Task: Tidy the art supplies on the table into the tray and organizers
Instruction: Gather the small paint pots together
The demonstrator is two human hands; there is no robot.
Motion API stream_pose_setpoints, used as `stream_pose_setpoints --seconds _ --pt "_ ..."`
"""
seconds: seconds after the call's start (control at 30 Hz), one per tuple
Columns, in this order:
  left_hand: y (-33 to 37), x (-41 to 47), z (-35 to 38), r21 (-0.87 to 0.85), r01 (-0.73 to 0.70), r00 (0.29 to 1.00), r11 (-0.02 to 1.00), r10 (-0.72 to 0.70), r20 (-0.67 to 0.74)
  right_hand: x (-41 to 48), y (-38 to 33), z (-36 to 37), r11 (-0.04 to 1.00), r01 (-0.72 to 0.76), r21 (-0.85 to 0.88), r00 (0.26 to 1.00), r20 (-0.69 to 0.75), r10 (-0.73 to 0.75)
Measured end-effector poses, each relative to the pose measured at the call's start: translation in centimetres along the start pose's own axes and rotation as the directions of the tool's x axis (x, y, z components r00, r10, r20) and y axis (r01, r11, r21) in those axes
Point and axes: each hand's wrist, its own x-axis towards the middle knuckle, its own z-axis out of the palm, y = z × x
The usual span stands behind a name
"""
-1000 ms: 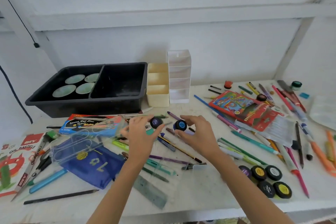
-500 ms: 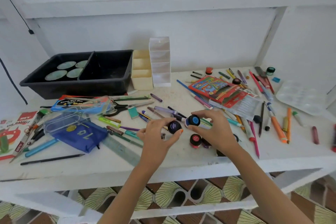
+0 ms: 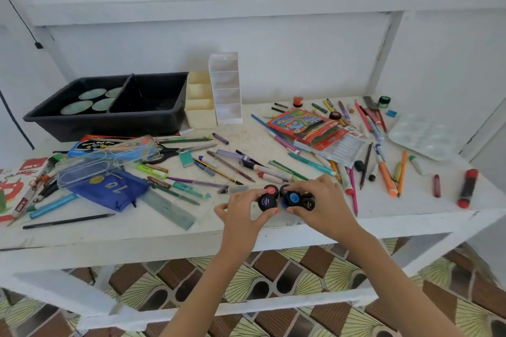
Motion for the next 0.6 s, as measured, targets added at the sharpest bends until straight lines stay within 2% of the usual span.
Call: stream_pose_setpoints --seconds 0.27,0.37,0.6 --pt "0.2 0.2 0.8 0.101 0.068 0.990 0.993 -0.080 0.117 0.0 0.8 0.4 0.966 0.084 -0.243 0.990 0.134 -0.053" --pt "0.2 0.3 0.7 0.176 0.047 0.984 0.983 -0.076 0.158 0.3 0.7 0.5 0.962 0.119 -0.246 0.982 0.171 -0.078" --pt "0.4 0.5 0.7 0.240 -0.005 0.979 0.971 -0.044 0.200 -0.2 1.0 1.5 0.951 0.167 -0.261 0.986 0.055 -0.159"
